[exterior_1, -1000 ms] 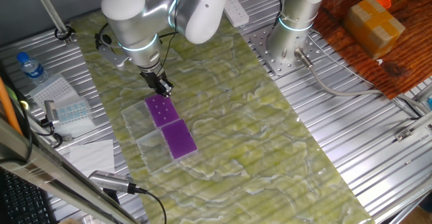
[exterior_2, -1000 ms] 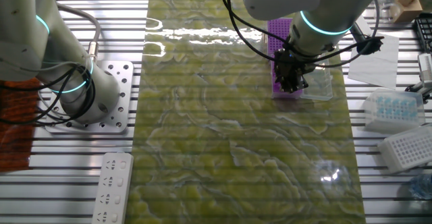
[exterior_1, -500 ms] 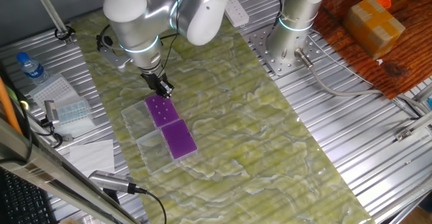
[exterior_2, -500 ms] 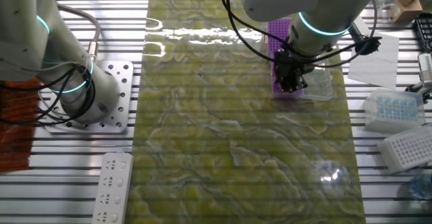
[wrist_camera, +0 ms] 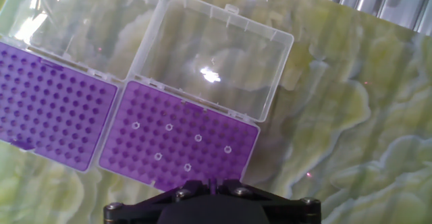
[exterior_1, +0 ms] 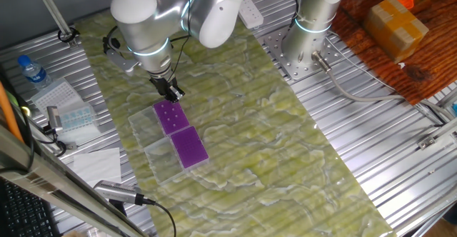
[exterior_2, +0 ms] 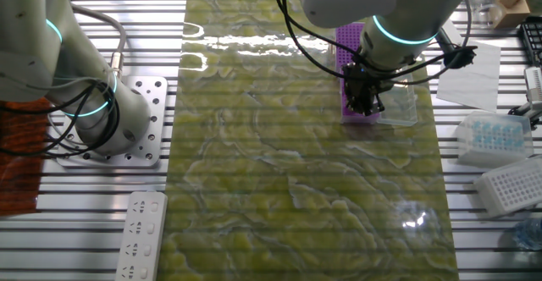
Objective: Transfer all small pipette tips from one holder to another
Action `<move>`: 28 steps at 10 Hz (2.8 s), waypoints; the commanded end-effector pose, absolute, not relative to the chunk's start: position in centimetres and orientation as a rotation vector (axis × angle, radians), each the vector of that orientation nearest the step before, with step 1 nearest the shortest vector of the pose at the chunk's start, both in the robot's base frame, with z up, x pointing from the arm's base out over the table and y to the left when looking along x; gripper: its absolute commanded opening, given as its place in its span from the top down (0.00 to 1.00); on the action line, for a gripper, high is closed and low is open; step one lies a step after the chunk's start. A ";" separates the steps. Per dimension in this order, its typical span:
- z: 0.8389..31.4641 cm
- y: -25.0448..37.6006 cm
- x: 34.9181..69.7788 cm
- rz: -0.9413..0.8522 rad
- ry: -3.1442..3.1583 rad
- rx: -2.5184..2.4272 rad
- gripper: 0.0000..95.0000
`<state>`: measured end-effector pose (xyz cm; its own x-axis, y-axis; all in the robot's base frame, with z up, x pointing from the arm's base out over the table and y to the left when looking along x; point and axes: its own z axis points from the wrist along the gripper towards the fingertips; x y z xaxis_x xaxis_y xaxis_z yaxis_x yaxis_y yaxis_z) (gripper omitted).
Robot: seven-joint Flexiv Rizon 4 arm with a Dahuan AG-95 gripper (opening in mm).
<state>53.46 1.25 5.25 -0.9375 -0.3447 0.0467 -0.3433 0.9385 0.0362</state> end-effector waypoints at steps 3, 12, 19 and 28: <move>7.3 1.0 53.6 -0.061 -3.025 0.536 1.00; 12.8 2.1 54.3 -0.076 -3.040 0.460 1.00; 12.9 1.2 54.5 -0.109 -3.011 0.593 1.00; 12.9 1.5 54.4 -0.105 -3.026 0.620 1.00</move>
